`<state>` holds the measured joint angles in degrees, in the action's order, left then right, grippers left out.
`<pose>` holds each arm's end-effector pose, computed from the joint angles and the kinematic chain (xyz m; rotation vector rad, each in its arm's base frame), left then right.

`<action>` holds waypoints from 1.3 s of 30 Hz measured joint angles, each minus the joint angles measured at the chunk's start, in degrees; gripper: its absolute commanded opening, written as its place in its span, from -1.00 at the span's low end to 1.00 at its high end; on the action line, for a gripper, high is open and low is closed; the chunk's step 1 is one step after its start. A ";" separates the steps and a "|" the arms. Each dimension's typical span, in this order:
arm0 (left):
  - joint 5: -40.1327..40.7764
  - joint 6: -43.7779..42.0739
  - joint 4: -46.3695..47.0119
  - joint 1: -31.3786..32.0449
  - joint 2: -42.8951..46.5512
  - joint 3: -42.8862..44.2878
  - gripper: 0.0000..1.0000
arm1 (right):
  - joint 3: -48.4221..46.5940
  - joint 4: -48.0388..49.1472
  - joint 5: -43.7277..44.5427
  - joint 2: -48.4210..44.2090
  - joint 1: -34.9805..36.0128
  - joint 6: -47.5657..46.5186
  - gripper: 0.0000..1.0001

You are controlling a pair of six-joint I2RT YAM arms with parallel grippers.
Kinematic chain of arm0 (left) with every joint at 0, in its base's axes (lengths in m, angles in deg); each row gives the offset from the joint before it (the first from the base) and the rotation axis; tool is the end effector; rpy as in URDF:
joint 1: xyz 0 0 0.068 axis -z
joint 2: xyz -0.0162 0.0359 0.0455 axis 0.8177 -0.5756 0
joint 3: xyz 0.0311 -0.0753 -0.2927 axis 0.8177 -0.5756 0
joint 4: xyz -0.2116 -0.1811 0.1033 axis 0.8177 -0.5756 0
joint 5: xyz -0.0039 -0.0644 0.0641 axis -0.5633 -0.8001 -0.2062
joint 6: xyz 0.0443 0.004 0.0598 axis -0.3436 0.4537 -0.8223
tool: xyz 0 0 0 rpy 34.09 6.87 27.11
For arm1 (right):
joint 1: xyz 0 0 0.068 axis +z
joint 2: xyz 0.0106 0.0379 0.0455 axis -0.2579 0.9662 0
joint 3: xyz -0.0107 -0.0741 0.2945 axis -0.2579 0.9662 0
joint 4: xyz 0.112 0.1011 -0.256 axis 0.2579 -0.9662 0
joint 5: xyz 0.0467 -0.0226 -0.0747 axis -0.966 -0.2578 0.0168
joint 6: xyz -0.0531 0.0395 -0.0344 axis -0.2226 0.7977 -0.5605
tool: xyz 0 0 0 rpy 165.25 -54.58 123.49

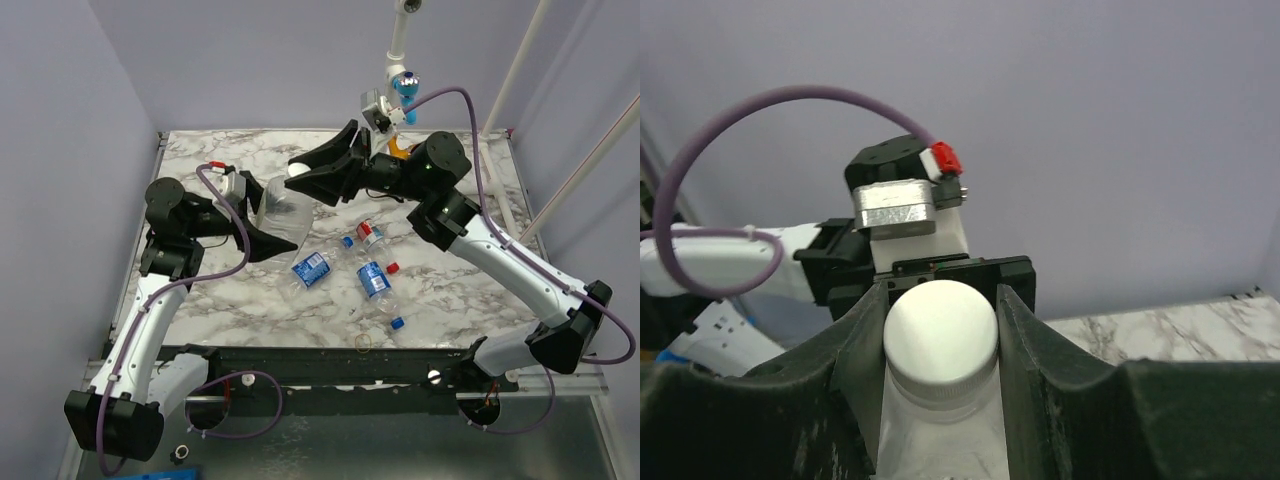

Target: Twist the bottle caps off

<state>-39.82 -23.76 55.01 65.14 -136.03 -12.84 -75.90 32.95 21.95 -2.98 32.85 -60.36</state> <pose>0.2102 -0.0988 0.4186 1.0741 1.2540 -1.1633 0.2227 0.2976 0.5333 -0.8707 1.0873 1.3331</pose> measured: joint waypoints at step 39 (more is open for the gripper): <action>29.73 -20.33 -5.25 -0.04 1.51 -3.32 -0.77 | -18.51 -21.99 33.53 12.83 4.39 1.09 0.46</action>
<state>-10.09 -44.09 49.77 65.10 -134.53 -16.17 -94.41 10.96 55.48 9.85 37.24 -59.27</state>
